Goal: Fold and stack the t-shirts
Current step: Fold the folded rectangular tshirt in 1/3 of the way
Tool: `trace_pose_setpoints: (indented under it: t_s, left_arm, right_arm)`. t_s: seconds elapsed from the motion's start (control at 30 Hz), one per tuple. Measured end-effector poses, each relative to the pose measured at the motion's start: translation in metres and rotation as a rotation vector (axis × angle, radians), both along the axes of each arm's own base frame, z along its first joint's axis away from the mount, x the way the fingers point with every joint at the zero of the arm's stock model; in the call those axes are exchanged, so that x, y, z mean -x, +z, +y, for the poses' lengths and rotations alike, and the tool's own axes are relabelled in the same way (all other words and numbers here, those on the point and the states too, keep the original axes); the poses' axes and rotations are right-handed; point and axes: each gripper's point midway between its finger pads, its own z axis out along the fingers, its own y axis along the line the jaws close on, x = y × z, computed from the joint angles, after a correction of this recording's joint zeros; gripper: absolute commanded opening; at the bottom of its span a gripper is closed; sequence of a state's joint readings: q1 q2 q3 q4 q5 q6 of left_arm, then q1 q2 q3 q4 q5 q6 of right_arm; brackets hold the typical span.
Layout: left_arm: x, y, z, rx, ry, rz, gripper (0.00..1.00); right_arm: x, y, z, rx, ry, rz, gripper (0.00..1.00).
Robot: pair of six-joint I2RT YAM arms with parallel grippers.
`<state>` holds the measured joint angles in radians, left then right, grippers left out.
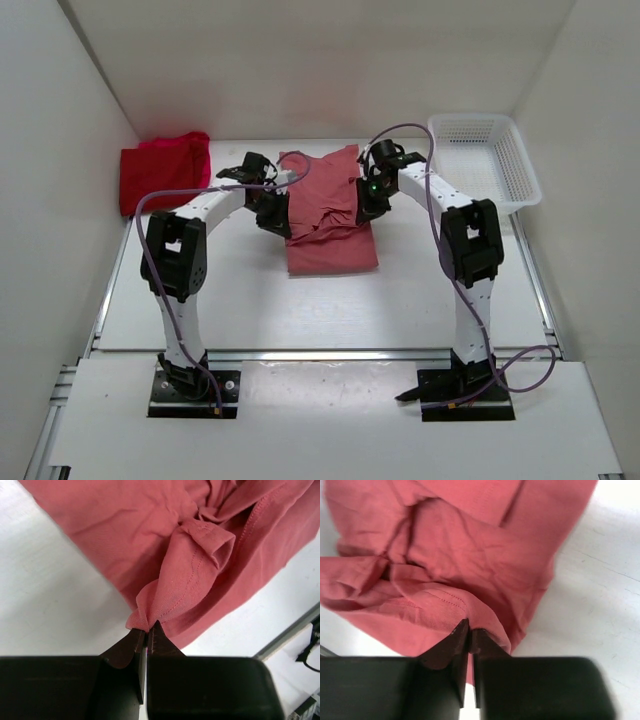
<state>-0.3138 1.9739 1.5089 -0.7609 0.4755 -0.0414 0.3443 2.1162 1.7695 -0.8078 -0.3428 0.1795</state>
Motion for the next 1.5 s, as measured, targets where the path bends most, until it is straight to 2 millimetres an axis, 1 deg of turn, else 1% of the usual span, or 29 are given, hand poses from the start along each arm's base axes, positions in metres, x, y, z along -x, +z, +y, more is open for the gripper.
trace_pose_setpoints:
  t_s: [0.03, 0.07, 0.1, 0.13, 0.17, 0.23, 0.27, 0.3, 0.33, 0.37, 0.43, 0.5, 0.53, 0.57, 0.6, 0.63, 0.67, 0.7, 0.73, 0.77, 0.8, 0.9, 0.97, 1.1, 1.17, 1.23, 1.33, 1.43, 1.5]
  left_arm:
    - [-0.003, -0.001, 0.0, -0.004, 0.002, -0.002, 0.08]
    - [-0.005, -0.002, 0.0, -0.007, 0.004, -0.004, 0.11]
    - [-0.007, -0.002, 0.0, -0.01, 0.006, -0.006, 0.18]
    - [-0.009, -0.003, 0.0, -0.014, 0.008, -0.008, 0.29]
    - [-0.011, -0.004, 0.0, -0.018, 0.009, -0.011, 0.34]
    - [-0.016, -0.006, 0.003, -0.026, 0.019, -0.014, 0.54]
    - [-0.018, -0.006, 0.004, -0.028, 0.025, -0.016, 0.57]
    - [-0.02, -0.006, 0.006, -0.031, 0.035, -0.016, 0.64]
    - [-0.023, -0.005, 0.009, -0.033, 0.042, -0.02, 0.7]
    - [-0.026, -0.002, 0.012, -0.032, 0.054, -0.026, 0.73]
    - [-0.037, 0.004, 0.021, -0.035, 0.078, -0.05, 0.84]
    - [-0.049, 0.012, 0.031, -0.042, 0.104, -0.086, 0.92]
    - [-0.053, 0.018, 0.035, -0.043, 0.115, -0.105, 0.92]
    - [-0.057, 0.024, 0.04, -0.044, 0.123, -0.125, 0.91]
    - [-0.06, 0.031, 0.044, -0.046, 0.132, -0.146, 0.91]
    - [-0.062, 0.037, 0.049, -0.049, 0.134, -0.166, 0.9]
    - [-0.062, 0.046, 0.053, -0.053, 0.133, -0.197, 0.89]
    - [-0.06, 0.052, 0.055, -0.053, 0.129, -0.217, 0.87]
    - [-0.055, 0.058, 0.057, -0.054, 0.124, -0.239, 0.86]
    - [-0.046, 0.062, 0.059, -0.053, 0.119, -0.248, 0.83]
    - [-0.036, 0.065, 0.061, -0.051, 0.119, -0.249, 0.83]
    - [-0.01, 0.065, 0.068, -0.035, 0.12, -0.237, 0.81]
    - [0.0, 0.058, 0.076, -0.033, 0.137, -0.208, 0.81]
    - [0.008, 0.039, 0.092, -0.054, 0.173, -0.155, 0.82]
    - [0.011, 0.037, 0.094, -0.059, 0.173, -0.146, 0.83]
    - [0.01, 0.037, 0.093, -0.058, 0.169, -0.149, 0.82]
    - [0.012, 0.037, 0.09, -0.059, 0.152, -0.152, 0.84]
    - [0.013, 0.036, 0.087, -0.061, 0.132, -0.156, 0.84]
    - [0.015, 0.036, 0.083, -0.064, 0.11, -0.16, 0.85]
  right_arm:
    - [0.0, -0.004, 0.0, 0.005, 0.001, 0.01, 0.18]
    - [0.001, -0.008, -0.001, 0.01, -0.001, 0.023, 0.22]
    - [0.0, -0.012, -0.003, 0.017, -0.002, 0.036, 0.31]
    - [-0.001, -0.014, -0.004, 0.019, -0.004, 0.044, 0.37]
    - [-0.003, -0.015, -0.004, 0.02, -0.006, 0.048, 0.39]
    - [-0.013, -0.013, -0.004, 0.019, -0.011, 0.042, 0.44]
    - [-0.02, -0.01, -0.005, 0.019, -0.015, 0.03, 0.45]
    - [-0.028, -0.005, -0.006, 0.018, -0.019, 0.01, 0.46]
    - [-0.036, 0.002, -0.007, 0.016, -0.025, -0.016, 0.45]
    - [-0.043, 0.01, -0.008, 0.02, -0.031, -0.043, 0.45]
    - [-0.055, 0.028, -0.01, 0.028, -0.042, -0.11, 0.46]
    - [-0.057, 0.045, -0.014, 0.052, -0.048, -0.164, 0.44]
    - [-0.054, 0.052, -0.013, 0.061, -0.047, -0.184, 0.37]
    - [-0.049, 0.059, -0.011, 0.066, -0.038, -0.203, 0.23]
    - [-0.041, 0.063, -0.007, 0.066, -0.024, -0.216, 0.19]
    - [-0.031, 0.066, -0.002, 0.06, -0.007, -0.225, 0.12]
    - [-0.014, 0.066, 0.005, 0.047, 0.015, -0.22, 0.04]
    - [-0.003, 0.065, 0.008, 0.037, 0.033, -0.211, 0.0]
    - [0.011, 0.063, 0.016, 0.016, 0.053, -0.198, 0.0]
    - [0.022, 0.059, 0.023, -0.003, 0.07, -0.178, 0.0]
    - [0.032, 0.054, 0.032, -0.023, 0.092, -0.157, 0.0]
    - [0.039, 0.037, 0.057, -0.058, 0.147, -0.106, 0.0]
    - [0.033, 0.024, 0.078, -0.077, 0.182, -0.084, 0.0]
    - [0.005, 0.001, 0.114, -0.11, 0.218, -0.071, 0.0]
    - [-0.011, -0.007, 0.129, -0.128, 0.228, -0.069, 0.0]
    - [-0.03, -0.012, 0.139, -0.139, 0.228, -0.086, 0.0]
    - [-0.051, -0.018, 0.144, -0.139, 0.217, -0.108, 0.0]
    - [-0.055, -0.022, 0.134, -0.102, 0.189, -0.095, 0.0]
    - [-0.058, -0.018, 0.125, -0.069, 0.162, -0.095, 0.0]
